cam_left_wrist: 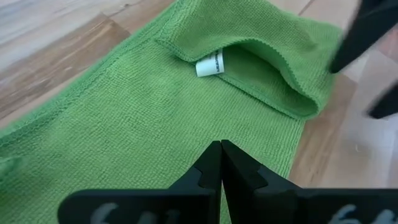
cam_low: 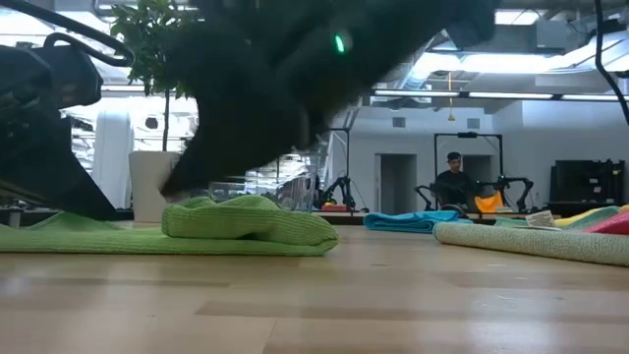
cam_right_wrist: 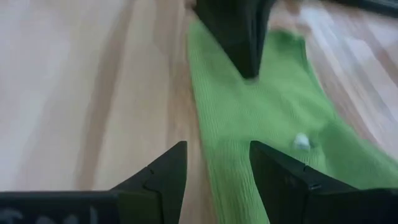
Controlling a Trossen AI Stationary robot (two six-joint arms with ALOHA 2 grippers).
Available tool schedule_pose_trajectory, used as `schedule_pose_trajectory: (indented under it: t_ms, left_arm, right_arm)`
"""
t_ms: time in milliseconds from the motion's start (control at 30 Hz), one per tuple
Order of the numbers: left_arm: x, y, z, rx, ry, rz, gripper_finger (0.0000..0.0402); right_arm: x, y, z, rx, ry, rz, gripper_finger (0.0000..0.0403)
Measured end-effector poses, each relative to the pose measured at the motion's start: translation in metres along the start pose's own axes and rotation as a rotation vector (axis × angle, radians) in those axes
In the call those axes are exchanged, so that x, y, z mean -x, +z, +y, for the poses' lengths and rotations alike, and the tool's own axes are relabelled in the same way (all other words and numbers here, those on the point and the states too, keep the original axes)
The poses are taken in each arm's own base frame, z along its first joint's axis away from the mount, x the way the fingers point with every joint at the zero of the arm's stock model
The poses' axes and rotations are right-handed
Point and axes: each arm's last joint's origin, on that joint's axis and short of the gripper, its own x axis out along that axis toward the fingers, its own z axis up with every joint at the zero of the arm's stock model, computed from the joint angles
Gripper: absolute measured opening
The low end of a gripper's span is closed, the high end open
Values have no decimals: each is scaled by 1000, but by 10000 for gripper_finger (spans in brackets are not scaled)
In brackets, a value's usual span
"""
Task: Fold microfiber towels
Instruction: Fold the green microfiber cloth
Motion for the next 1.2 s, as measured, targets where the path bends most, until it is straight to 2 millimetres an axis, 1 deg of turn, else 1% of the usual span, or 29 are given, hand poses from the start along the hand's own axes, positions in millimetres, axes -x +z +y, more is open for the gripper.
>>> schedule_pose_trajectory:
  t_ms: [67, 233, 333, 467, 967, 1100, 1200]
  left_arm:
    - [0, 0, 0, -1, 1, 1, 0]
    - [0, 0, 0, 0, 0, 1, 0]
    - [0, 0, 0, 0, -1, 7, 0]
    - [0, 0, 0, 0, -2, 8, 0]
    - [0, 0, 0, 1, -2, 9, 0]
    - [0, 0, 0, 10, -3, 8, 0]
    - [0, 0, -1, 12, -6, 9, 0]
  right_arm:
    - [-6, -2, -2, -15, -7, -4, 200]
    - [-11, -3, -10, -27, -24, 6, 199]
    - [-16, -8, -10, -21, -17, 22, 196]
    - [-15, -7, -8, -24, 18, 17, 194]
    - [-16, -8, -9, -32, 5, 22, 193]
    - [-25, -19, -6, -32, -7, 43, 193]
    - [-24, -16, -6, -48, -9, 36, 188]
